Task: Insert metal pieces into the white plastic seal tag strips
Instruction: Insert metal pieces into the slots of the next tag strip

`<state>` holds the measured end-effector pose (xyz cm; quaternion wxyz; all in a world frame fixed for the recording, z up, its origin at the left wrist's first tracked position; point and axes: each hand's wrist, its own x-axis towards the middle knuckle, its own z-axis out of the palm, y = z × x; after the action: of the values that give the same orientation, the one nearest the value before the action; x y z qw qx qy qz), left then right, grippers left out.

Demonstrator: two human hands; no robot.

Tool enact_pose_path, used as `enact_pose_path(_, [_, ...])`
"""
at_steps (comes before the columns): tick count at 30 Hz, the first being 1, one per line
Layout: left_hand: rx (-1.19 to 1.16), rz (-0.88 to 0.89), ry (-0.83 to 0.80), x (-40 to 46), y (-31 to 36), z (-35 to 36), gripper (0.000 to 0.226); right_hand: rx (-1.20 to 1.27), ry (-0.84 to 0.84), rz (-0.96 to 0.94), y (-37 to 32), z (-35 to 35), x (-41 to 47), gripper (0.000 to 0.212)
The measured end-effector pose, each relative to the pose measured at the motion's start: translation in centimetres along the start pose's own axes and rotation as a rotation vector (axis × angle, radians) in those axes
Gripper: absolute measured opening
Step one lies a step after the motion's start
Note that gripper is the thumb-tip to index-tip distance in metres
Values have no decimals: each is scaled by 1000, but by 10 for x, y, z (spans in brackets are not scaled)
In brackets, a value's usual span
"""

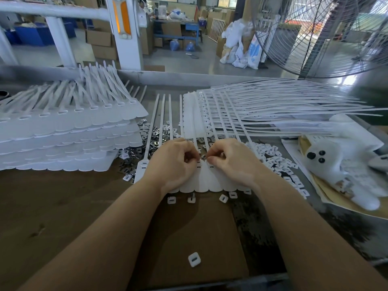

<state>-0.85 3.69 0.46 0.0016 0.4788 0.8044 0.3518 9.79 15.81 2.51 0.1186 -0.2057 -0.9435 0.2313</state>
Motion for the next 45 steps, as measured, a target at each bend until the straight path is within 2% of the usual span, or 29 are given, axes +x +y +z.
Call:
enact_pose_path(2, [-4, -6, -1, 0, 1, 0, 12, 21, 15, -8, 1, 0, 0, 3])
enact_pose_path(7, [-4, -6, 1, 0, 2, 0, 12, 125, 93, -11, 0, 0, -3, 9])
enact_pose_path(13, [-9, -1, -1, -1, 2, 0, 12, 368, 175, 98, 2, -1, -8, 12])
enact_pose_path(24, [-30, -10, -9, -1, 3, 0, 16, 445, 107, 176, 3, -6, -5, 12])
enact_pose_path(35, [-17, -11, -5, 1, 1, 1, 14, 339, 115, 131, -1, -5, -2, 18])
enact_pose_path(40, [-16, -5, 7, 1, 1, 2, 13, 326, 62, 159, -3, -7, 2, 24])
enact_pose_path(45, [-20, -6, 6, 1, 0, 2, 15, 262, 13, 179, -4, -11, 6, 20])
